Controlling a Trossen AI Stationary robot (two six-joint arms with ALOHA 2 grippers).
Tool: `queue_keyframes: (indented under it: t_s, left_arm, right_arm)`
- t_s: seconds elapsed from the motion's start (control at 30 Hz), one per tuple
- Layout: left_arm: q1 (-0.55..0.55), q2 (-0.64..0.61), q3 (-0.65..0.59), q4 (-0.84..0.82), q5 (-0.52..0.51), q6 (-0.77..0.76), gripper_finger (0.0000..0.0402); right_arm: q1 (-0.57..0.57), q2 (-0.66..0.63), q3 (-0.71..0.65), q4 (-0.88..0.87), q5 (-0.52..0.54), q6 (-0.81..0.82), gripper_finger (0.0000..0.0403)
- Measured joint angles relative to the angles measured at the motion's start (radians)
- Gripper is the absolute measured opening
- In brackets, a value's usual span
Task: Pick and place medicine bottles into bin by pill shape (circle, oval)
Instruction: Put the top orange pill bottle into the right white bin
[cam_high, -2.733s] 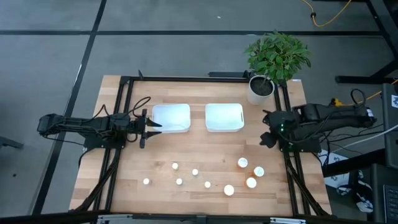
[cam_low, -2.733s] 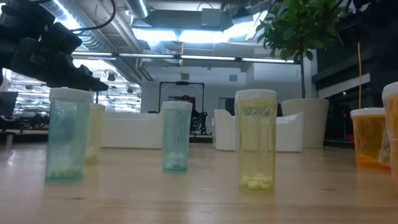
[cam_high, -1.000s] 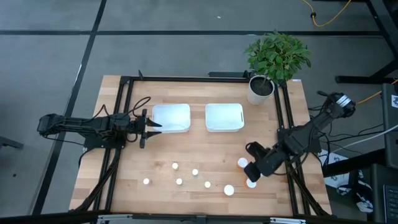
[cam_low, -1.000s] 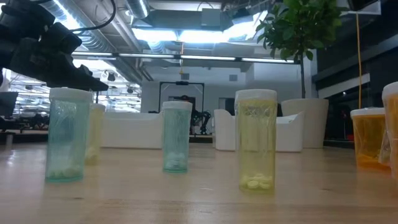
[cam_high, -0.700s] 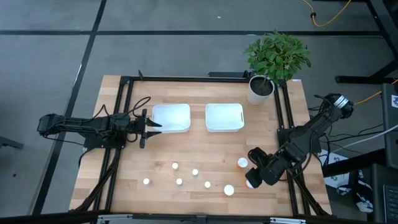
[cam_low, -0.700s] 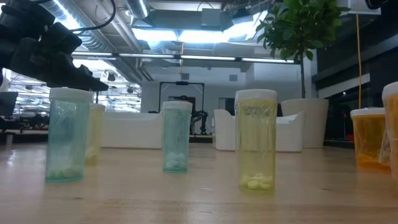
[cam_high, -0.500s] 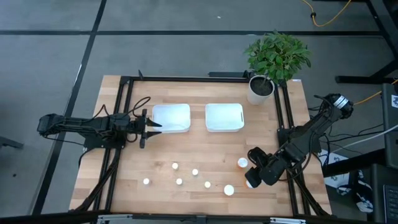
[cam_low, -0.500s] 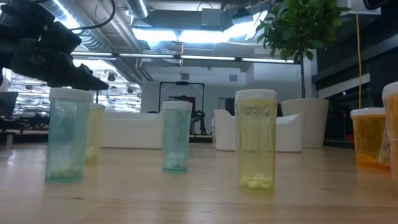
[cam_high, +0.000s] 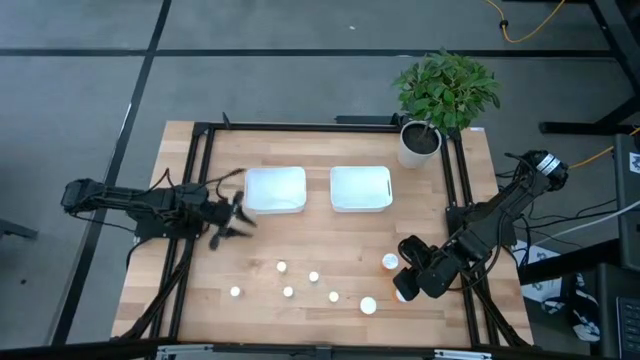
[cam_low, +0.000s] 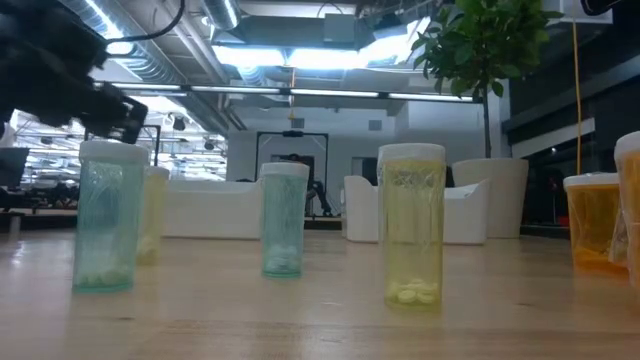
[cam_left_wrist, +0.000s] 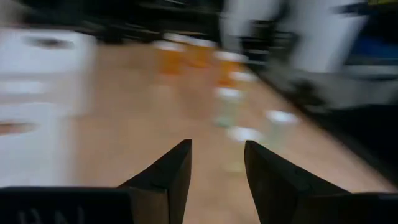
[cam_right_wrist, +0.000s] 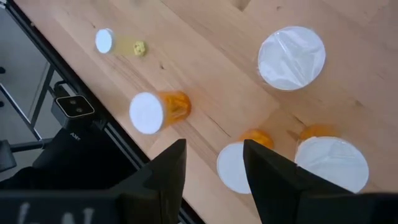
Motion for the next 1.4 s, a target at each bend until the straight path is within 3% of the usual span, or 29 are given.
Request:
queue_keyframes:
  t_s: [0.1,0.27,0.37,0.63,0.97,1.4]
  left_arm:
    - [-0.103,0.021,0.000,-0.002,-0.029,-0.086,0.0141]
    - [-0.305,0.098,0.000,-0.015,-0.283,-0.154,0.0141]
    - [-0.408,0.165,0.022,-0.048,-0.383,-0.216,0.0141]
    - [-0.568,0.370,0.289,-0.276,-0.566,-0.278,0.0141]
    - [-0.612,0.702,0.489,-0.451,-0.633,-0.336,0.0141]
    - [-0.568,0.743,0.566,-0.446,-0.634,-0.277,0.0141]
  right_arm:
    - [0.000,0.000,0.000,0.000,-0.001,0.000,0.0161]
    - [0.000,0.000,0.000,0.000,-0.001,0.000,0.0161]
    - [0.000,0.000,0.000,0.000,-0.002,0.000,0.0161]
    - [0.000,0.000,0.000,0.000,-0.002,0.000,0.0161]
    - [0.000,0.000,0.000,-0.001,-0.001,0.000,0.0161]
    - [-0.007,0.000,0.000,0.025,0.039,-0.017,0.0161]
